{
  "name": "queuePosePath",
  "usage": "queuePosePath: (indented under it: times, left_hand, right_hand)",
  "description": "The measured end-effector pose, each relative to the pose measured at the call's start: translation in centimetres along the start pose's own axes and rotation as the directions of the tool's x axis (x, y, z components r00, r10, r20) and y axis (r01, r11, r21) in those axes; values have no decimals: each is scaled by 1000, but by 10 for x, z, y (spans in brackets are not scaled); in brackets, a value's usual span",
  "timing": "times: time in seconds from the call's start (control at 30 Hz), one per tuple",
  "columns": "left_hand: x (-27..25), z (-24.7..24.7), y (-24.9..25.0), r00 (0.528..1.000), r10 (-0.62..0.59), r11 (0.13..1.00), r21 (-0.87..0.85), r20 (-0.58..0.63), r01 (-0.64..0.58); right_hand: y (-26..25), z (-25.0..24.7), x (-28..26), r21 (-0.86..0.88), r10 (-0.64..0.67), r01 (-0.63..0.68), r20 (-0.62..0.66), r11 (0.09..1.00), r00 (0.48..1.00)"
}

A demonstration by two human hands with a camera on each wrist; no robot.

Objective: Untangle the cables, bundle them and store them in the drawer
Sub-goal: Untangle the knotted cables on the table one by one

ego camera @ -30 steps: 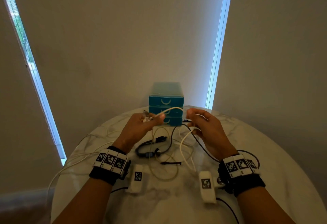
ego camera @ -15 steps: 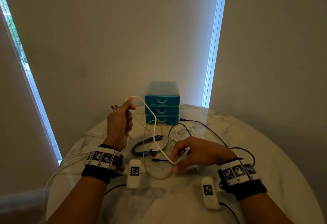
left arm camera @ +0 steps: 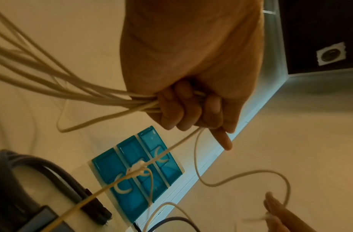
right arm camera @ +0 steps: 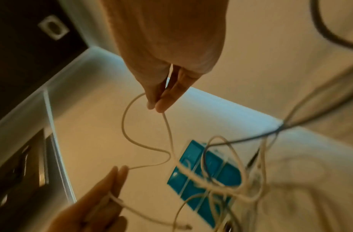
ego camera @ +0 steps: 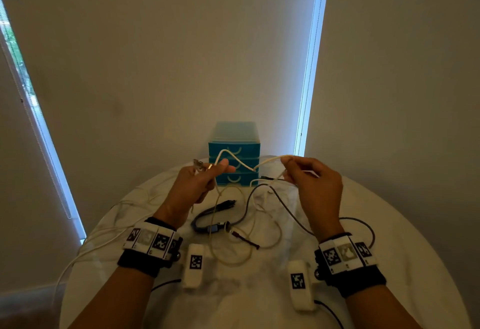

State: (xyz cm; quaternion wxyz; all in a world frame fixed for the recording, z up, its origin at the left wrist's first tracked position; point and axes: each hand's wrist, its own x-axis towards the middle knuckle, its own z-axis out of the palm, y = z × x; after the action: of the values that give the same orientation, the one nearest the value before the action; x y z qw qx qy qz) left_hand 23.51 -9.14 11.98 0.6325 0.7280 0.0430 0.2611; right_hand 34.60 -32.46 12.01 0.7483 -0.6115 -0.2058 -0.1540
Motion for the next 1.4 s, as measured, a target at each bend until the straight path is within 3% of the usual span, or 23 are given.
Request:
queuePosePath:
  times: [0.13,0.27,0.4,0.6,0.67,0.77,0.9,0.97,1.23,1.3,1.4]
  left_hand:
    - [-5,13,3,998,6,991,130,67,-14]
    - [-7,23,1,992,10,985,171,126,-32]
    - [-5,26,1,998,64,978,198,25,-68]
    - [0,17,-9,996,39,957,291,-75,-16]
    - [1,16,-12,991,73,948,317,-109,-35]
    - [1,13,-5,985,78,975,216,-157,-42]
    - [3,8,-2,988,-3,999,43,-153,9]
    - [3,3,-2,994,-24,1000,-19,-111,22]
    - [-1,1,7,984,-77,990,-104,161,94]
    - [-1,0,8,987,-66,990,-114,144,83]
    - [3,-3,5,998,-57,981,-184,42,63]
  right_hand:
    - [3,12,-9,170,224,-236,88,957,971]
    - [2,18,-12,259,282,-323,184,910,942]
    - [3,21,-13,345,319,-370,197,863,927]
    - [2,21,-10,503,387,-464,256,729,886]
    - [4,21,-10,421,352,-472,333,774,875]
    - [14,23,-12,116,377,-450,386,886,842]
    - [41,15,-7,-269,256,-185,255,945,933]
    - [49,12,-3,-386,244,-120,291,915,925]
    - [57,15,-12,-334,232,-45,545,942,805]
    - [61,18,-15,-356,233,-24,559,934,796]
    - [63,20,-16,-320,222,-54,520,946,825]
